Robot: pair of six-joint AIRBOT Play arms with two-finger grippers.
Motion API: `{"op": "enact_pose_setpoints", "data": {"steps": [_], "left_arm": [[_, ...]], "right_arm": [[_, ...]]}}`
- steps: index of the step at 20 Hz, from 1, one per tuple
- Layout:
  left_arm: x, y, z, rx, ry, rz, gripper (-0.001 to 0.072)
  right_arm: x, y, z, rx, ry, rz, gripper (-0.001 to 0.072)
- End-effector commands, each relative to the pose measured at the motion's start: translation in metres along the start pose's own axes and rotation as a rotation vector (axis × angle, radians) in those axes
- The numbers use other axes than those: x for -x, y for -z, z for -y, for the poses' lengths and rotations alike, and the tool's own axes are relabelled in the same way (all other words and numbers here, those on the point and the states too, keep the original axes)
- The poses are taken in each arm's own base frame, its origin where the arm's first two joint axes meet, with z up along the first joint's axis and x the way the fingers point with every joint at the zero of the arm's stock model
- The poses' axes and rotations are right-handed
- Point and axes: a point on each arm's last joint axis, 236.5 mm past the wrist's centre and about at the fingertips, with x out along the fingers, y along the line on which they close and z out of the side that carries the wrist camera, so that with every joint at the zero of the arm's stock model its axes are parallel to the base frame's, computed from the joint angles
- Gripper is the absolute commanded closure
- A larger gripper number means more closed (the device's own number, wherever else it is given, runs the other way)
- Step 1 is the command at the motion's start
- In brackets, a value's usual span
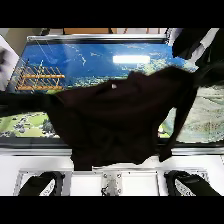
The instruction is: Fold the clothes and pants, and hang the long-sleeved shirts on hangers.
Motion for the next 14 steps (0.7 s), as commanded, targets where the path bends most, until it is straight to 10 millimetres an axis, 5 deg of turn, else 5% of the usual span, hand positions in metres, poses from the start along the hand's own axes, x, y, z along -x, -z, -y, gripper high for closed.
{"op": "enact_pose_setpoints", "data": {"steps": [1, 3, 6, 7, 8, 9, 14], "left_arm": [[-0.087, 0.09, -0.012, 0.033, 0.05, -0.364, 0.0694], [-0.118, 0.127, -0.018, 0.059, 0.066, -0.489, 0.0694], [-0.147, 0.158, -0.027, 0.094, 0.066, -0.602, 0.0693], [-0.154, 0.161, -0.03, 0.103, 0.06, -0.616, 0.0664], [-0.157, 0.157, -0.031, 0.106, 0.058, -0.618, 0.0359], [-0.158, 0.146, -0.029, 0.101, 0.06, -0.601, 0.0103], [-0.118, 0.037, 0.011, -0.018, 0.118, -0.27, 0.0074]], "right_arm": [[-0.089, 0.084, -0.003, 0.003, -0.007, -0.267, 0.0693], [-0.124, 0.117, -0.005, 0.003, -0.013, -0.323, 0.0692], [-0.143, 0.137, -0.007, -0.004, -0.014, -0.351, 0.0638], [-0.144, 0.136, -0.006, -0.003, -0.012, -0.344, 0.0376], [-0.143, 0.131, -0.006, -0.003, -0.01, -0.328, 0.0097], [-0.139, 0.124, -0.005, -0.003, -0.009, -0.307, 0.0047], [-0.102, 0.089, -0.003, -0.011, 0.0, -0.158, 0.0047]]}}
